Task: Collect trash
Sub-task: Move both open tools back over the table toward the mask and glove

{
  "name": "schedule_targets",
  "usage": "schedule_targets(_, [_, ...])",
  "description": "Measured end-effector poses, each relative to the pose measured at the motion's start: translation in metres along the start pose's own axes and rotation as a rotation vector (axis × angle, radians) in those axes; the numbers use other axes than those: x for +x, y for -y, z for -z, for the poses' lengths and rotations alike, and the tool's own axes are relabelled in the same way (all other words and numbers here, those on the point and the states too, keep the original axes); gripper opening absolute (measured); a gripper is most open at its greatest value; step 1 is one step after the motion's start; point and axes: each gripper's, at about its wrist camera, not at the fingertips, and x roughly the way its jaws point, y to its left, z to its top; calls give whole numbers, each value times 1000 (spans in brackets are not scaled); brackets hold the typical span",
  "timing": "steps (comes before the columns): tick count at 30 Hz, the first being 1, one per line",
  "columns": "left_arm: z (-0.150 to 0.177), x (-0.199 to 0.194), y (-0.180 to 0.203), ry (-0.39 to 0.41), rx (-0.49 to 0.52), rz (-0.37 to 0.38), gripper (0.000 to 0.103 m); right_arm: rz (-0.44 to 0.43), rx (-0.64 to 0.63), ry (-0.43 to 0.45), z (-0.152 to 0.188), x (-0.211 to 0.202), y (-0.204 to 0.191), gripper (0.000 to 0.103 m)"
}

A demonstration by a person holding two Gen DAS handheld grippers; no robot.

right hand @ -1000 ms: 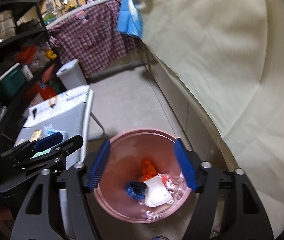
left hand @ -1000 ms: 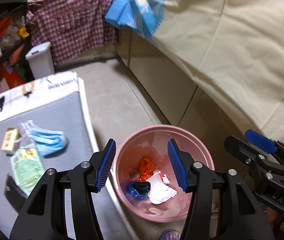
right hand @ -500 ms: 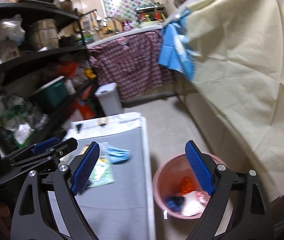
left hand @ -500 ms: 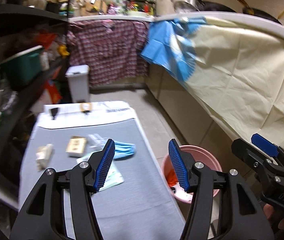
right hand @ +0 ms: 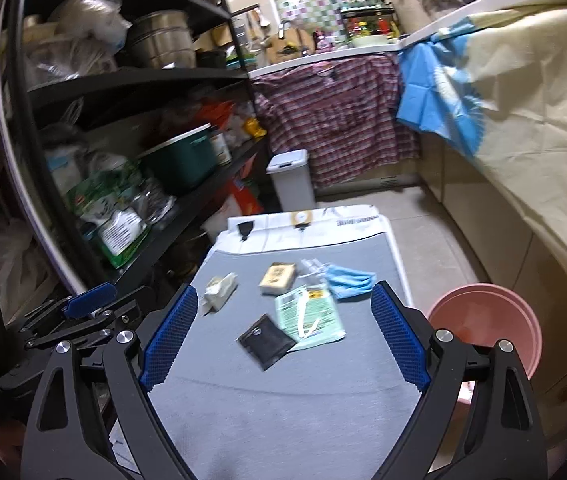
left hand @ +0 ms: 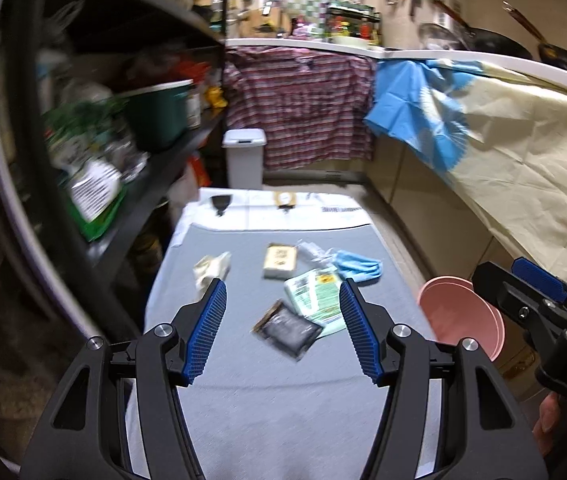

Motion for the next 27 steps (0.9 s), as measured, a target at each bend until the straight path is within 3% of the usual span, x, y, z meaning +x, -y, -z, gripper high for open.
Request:
schedule_targets(10, [23, -6, -48, 7, -81, -46, 59, -19, -65, -46, 22, 20, -36, 89])
schedule_targets(27, [34, 68, -81, -36, -151, -65, 59, 17, -96, -126, 37, 95, -41, 89])
